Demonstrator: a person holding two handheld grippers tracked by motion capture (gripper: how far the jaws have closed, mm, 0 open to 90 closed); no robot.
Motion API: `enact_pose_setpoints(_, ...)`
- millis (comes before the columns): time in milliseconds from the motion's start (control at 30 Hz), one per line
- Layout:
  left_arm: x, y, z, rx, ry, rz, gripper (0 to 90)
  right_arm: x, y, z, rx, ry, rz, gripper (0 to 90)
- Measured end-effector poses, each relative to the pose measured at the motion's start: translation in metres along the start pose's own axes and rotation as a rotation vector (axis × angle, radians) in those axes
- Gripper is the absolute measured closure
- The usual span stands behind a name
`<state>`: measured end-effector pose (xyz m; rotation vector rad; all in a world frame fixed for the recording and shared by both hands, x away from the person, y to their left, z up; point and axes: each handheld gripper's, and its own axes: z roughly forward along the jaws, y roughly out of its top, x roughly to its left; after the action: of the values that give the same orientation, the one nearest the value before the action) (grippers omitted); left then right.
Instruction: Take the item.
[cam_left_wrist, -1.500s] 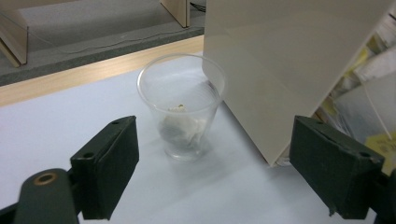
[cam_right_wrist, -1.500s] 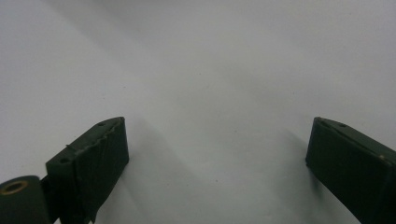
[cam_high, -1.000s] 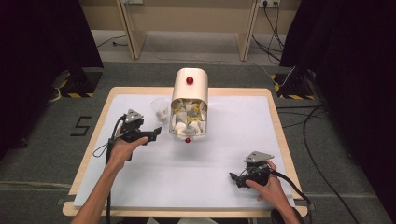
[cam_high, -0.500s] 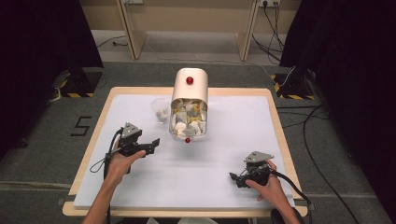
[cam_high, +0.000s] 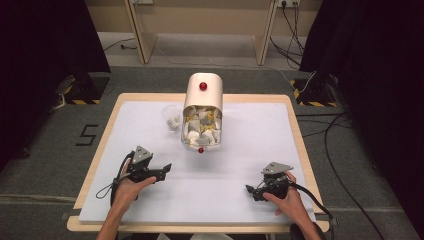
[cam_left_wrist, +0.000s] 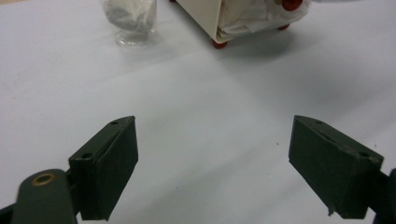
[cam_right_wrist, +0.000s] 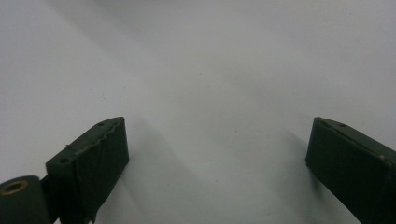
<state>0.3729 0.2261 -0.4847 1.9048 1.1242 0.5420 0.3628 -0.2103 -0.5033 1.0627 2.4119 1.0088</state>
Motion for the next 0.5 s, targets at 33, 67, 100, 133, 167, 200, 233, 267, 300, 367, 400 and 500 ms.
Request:
enact_pose_setpoints(33,-0.001,-0.001,-0.001,0.005,0.0,0.004,15.1,0.0,0.0,0.0,0.0,0.0,-0.001,6.5)
enact_pose_setpoints(67,-0.001,-0.003,-0.002,0.003,0.009,0.017,15.2,0.0,0.0,0.0,0.0,0.0,0.0,6.5)
enact_pose_setpoints(100,-0.001,-0.004,-0.003,0.005,0.012,0.029,15.2,0.0,0.0,0.0,0.0,0.0,0.0,6.5)
enact_pose_setpoints(133,-0.002,-0.007,-0.004,0.014,0.009,0.032,15.2,0.0,0.0,0.0,0.0,0.0,0.0,6.5)
enact_pose_setpoints(167,-0.002,-0.007,-0.004,0.014,0.009,0.032,15.2,0.0,0.0,0.0,0.0,0.0,0.0,6.5)
enact_pose_setpoints(200,-0.003,-0.008,-0.005,0.014,0.017,0.04,15.2,0.0,0.0,0.0,0.0,0.0,0.0,6.5)
enact_pose_setpoints(233,-0.003,-0.01,-0.005,0.018,0.021,0.053,15.2,0.0,0.0,0.0,0.0,0.0,0.0,6.5)
enact_pose_setpoints(267,-0.005,-0.012,-0.005,0.024,0.012,0.046,15.2,0.0,0.0,0.0,0.0,0.0,-0.001,6.5)
enact_pose_setpoints(300,-0.008,-0.014,-0.005,0.03,-0.001,0.026,15.2,0.0,0.0,0.0,0.0,0.0,0.0,6.5)
enact_pose_setpoints(367,-0.011,-0.016,-0.007,0.038,-0.016,0.009,15.2,0.0,0.0,0.0,0.0,0.0,0.0,6.5)
enact_pose_setpoints(400,-0.012,-0.018,-0.007,0.041,-0.021,0.009,15.2,0.0,0.0,0.0,0.0,0.0,0.0,6.5)
enact_pose_setpoints(500,0.005,-0.01,-0.011,0.037,0.055,0.349,15.2,0.0,0.0,0.0,0.0,0.0,0.0,6.5)
